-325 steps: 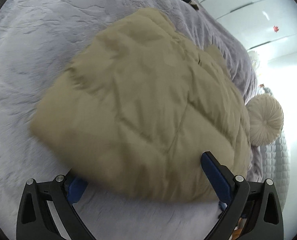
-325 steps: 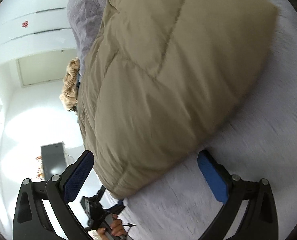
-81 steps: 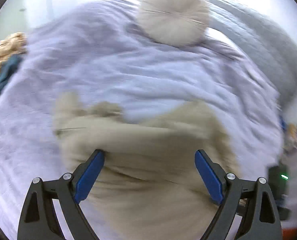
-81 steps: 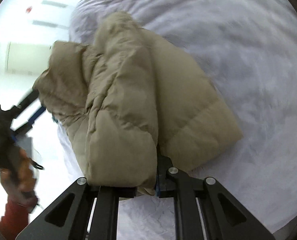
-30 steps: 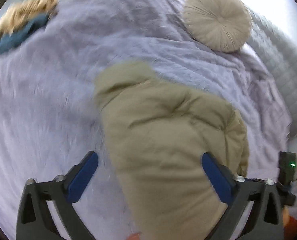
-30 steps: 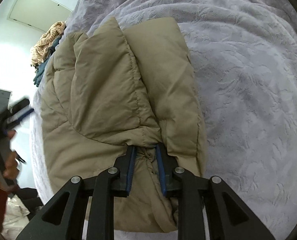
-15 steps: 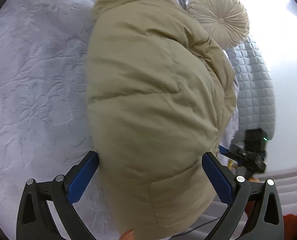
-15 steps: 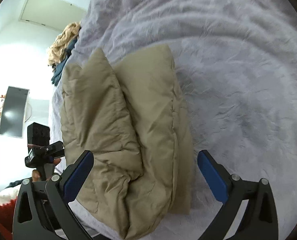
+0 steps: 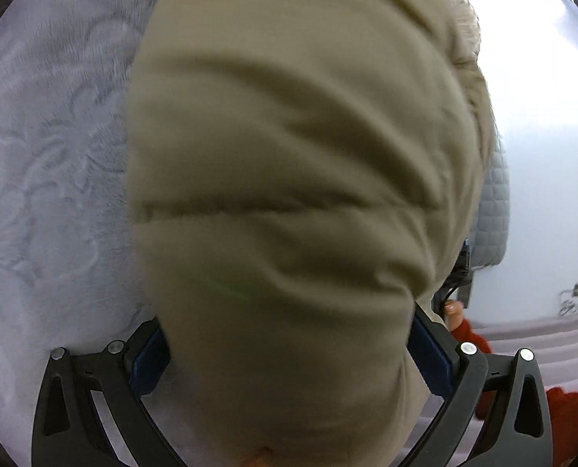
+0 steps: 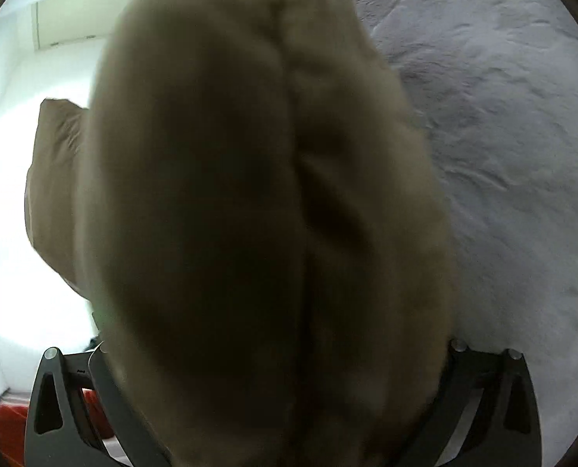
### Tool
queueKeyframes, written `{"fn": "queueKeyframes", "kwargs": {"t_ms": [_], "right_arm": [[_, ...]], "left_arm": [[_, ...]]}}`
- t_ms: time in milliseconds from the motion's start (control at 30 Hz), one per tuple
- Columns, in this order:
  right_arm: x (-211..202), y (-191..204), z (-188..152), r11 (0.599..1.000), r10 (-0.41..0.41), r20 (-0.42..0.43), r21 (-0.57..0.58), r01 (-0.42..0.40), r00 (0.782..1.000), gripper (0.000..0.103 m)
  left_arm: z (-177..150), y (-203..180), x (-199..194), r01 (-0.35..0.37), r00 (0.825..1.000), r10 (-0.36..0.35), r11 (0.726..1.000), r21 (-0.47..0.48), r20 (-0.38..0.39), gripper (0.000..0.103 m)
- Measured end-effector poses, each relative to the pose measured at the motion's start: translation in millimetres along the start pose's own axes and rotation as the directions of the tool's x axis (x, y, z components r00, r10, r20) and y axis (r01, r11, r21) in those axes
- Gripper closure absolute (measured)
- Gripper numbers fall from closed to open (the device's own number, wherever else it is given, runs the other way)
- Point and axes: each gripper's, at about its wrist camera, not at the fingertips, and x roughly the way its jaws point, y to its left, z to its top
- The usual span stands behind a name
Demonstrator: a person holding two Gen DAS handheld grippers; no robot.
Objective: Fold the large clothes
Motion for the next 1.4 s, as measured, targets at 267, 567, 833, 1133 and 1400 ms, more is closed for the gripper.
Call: {"fn": "queueKeyframes", "kwargs": {"t_ms": [267,567,833,1133,1400], "right_arm": [[-5,40,-17,0.997,0.065,0.028,-0.046,-0.064,0.997,0.017],[26,123,-18,0.973,0.187,0.019,-0.139,-0.183,0.982,0.017],[146,157,-9,0.971,0.196,-0.072,-0.122,-0.204,0.978,0.017],[172,150,-25,0.994,0.085,-0.065,-0.065,-0.089,0.994,0.016],[78,177,-79,0.988,-0.082,0.130,-0.121,0.098,0.988,0.016]], "left_arm": [[-1,-39,-10,0.010,1.000,-0.010,0.997,0.076,0.000,0.000],[-1,-58,-100,0.027,0.991,-0.042,0.992,0.124,0.124,0.000],[-8,15,-165,-0.107,0.979,0.098,0.993,0.043,0.177,0.000],[-19,77,-170,-0.131,0.973,0.139,0.990,-0.054,0.186,0.000],[-50,8,-258,-0.314,0.861,0.288,0.950,-0.009,0.419,0.000]]}}
